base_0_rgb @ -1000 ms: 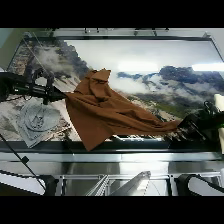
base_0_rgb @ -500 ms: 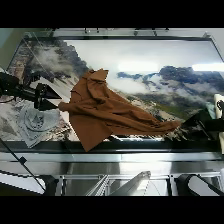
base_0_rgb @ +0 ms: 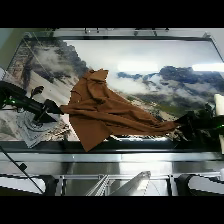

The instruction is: Fold the shirts.

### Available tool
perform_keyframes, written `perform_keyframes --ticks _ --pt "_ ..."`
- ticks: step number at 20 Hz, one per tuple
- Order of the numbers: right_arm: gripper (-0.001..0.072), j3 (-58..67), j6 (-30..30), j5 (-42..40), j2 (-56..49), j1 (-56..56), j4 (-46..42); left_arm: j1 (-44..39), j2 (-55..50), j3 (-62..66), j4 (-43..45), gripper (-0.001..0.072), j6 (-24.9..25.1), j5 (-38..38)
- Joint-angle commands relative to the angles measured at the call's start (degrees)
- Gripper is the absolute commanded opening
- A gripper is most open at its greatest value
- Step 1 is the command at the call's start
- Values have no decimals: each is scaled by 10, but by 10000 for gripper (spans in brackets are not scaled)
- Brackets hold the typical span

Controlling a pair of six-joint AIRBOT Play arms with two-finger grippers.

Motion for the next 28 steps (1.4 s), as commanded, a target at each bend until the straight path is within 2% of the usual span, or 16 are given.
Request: perform_keyframes --ticks 1,4,7,8,9,10,12,13,17,18,19,21,24,26,28 --pt "459 -1 -32 -17 -24 0 5 -4 -7 -61 -73 698 26 -53" --pt "460 -1 -44 -17 -25 0 25 -9 -40 -69 -139 697 31 -60" --pt "459 -1 -54 -16 -24 0 59 -42 -69 -70 -143 697 31 -71" --pt "459 -1 -64 -15 -24 0 74 -55 -78 -68 -145 628 31 -78" --pt "459 -1 -73 -9 -25 0 88 -64 -87 -61 -143 451 31 -84" --pt "460 -1 -81 -2 -24 0 101 -75 -97 -50 -136 312 31 -84" --pt "459 -1 -82 12 -24 0 107 -89 -107 -33 -133 167 31 -82" --pt "459 -1 -83 17 -25 0 107 -94 -107 -29 -133 5 31 -82" --pt "453 -1 -84 29 -25 1 108 -90 -104 -27 -133 15 31 -80" --pt "291 -1 -88 33 -25 1 109 -89 -104 -27 -134 16 31 -80" --pt "13 -1 -105 42 -24 1 118 -85 -104 -27 -137 17 31 -76" --pt "16 1 -144 94 -21 -1 176 -72 -97 -26 -202 18 52 -5" --pt "16 37 -190 222 26 -2 325 -52 -8 -25 -374 16 102 138" --pt "16 89 -202 267 90 -2 456 -39 101 1 -460 17 105 156" --pt "16 153 -211 265 174 -5 582 -22 231 80 -460 19 106 155"
